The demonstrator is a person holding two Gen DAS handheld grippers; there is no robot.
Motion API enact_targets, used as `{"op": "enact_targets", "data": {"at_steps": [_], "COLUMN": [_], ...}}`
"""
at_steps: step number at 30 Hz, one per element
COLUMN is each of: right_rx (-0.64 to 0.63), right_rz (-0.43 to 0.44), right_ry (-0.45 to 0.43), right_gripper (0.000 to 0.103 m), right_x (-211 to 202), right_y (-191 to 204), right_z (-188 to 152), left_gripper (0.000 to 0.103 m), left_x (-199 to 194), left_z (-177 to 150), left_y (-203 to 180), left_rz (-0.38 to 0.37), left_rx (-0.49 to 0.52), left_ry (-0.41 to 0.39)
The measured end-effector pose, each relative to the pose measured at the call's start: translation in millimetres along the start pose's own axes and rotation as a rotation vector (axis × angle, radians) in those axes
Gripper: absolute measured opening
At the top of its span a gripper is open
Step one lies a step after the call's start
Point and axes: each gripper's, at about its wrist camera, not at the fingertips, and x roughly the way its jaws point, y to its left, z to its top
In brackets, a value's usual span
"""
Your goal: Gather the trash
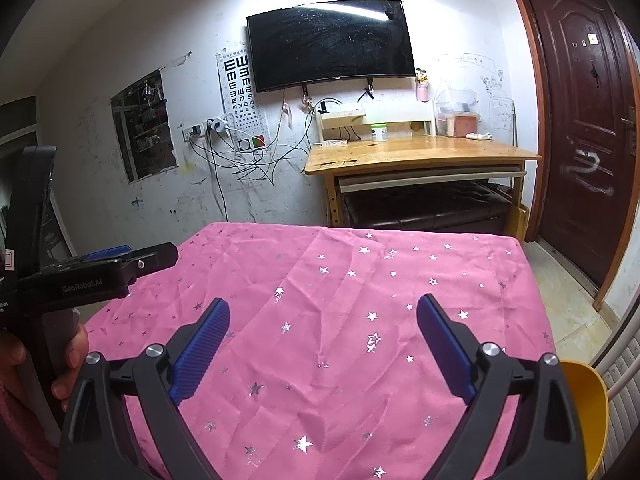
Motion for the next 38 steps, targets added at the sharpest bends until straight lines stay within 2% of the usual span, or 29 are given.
{"op": "enact_targets", "data": {"at_steps": [25, 38], "right_rx": [-0.008, -0.007], "right_rz": [0.004, 0.005], "right_ry": [0.002, 0.006], "right_gripper": [0.091, 0.091], "right_x": [-2.7, -1.7], "right_y": [3.0, 3.1], "right_z": [1.1, 0.7], "left_gripper": [0.097, 0.097], "left_x": [-3.8, 2.8], "left_z": [-3.7, -2.7], "left_y": [1.9, 5.7], "left_rz": [0.013, 0.004], "left_rx": [-0.007, -0.018], "left_ry": [-0.002, 0.028]}}
